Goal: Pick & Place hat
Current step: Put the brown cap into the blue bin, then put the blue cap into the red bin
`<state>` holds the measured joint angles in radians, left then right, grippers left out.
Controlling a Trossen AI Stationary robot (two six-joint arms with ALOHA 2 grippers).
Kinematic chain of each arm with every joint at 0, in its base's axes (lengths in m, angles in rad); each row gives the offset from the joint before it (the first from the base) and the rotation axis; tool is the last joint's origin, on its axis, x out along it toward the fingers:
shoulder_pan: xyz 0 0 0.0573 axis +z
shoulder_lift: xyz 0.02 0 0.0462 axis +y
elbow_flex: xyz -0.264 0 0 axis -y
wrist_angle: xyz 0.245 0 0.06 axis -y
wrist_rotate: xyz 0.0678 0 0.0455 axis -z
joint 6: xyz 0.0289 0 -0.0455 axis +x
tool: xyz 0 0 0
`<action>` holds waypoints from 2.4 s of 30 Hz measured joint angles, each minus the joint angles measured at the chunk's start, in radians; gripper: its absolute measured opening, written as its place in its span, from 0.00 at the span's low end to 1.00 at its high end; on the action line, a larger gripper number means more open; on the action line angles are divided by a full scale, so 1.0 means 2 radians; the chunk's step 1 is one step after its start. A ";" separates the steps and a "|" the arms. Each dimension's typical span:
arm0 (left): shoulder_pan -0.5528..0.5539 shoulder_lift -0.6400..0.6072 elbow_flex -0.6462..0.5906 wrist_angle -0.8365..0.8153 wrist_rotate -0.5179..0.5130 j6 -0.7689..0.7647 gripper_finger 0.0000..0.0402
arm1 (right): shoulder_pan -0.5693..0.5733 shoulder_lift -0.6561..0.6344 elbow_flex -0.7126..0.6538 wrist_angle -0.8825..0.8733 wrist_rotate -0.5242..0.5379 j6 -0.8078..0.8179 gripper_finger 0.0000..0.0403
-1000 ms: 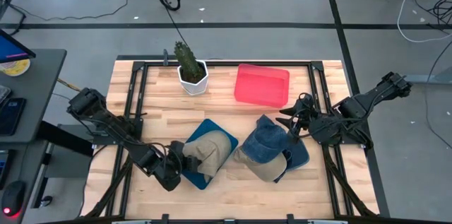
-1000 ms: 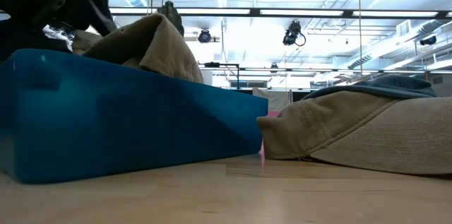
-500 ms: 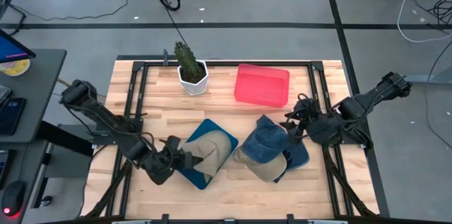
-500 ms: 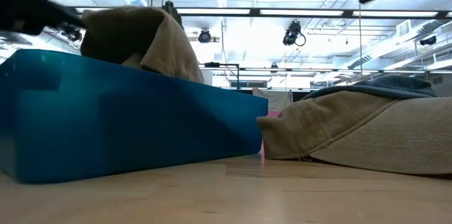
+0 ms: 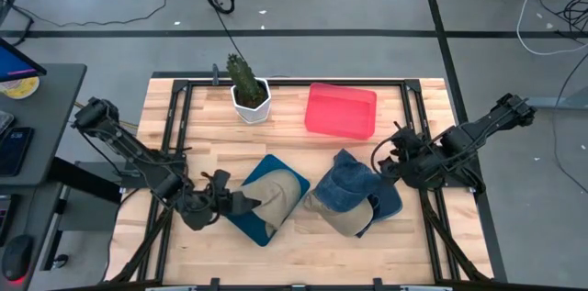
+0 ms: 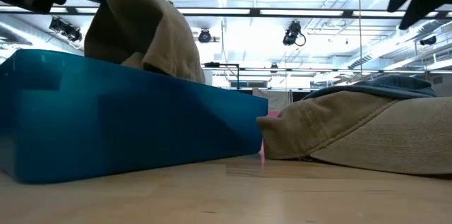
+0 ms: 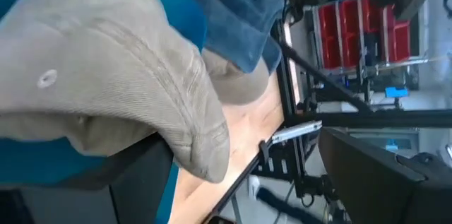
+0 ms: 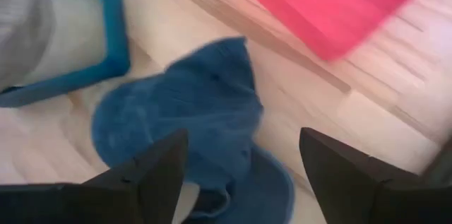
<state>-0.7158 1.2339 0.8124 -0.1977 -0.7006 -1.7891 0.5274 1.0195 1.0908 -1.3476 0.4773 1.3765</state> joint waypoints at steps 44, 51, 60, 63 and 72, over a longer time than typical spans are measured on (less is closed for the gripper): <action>-0.002 0.000 0.200 -0.256 -0.054 0.034 0.42 | -0.032 -0.165 -0.349 0.363 -0.128 0.226 0.83; 0.018 0.001 0.200 -0.234 -0.054 0.070 0.42 | -0.039 -0.167 -0.411 0.521 -0.079 0.235 0.84; 0.028 0.001 0.200 -0.230 -0.054 0.089 0.42 | -0.054 -0.167 -0.418 0.532 -0.028 0.217 0.79; 0.032 0.001 0.200 -0.232 -0.054 0.091 0.42 | -0.058 -0.167 -0.418 0.529 -0.012 0.210 0.77; 0.050 0.001 0.199 -0.232 -0.054 0.133 0.42 | -0.064 -0.167 -0.418 0.547 -0.012 0.184 0.39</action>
<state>-0.6150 1.2362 1.2106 -0.6624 -0.8078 -1.5222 0.3988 0.6857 0.2554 -0.2533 0.4529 1.7449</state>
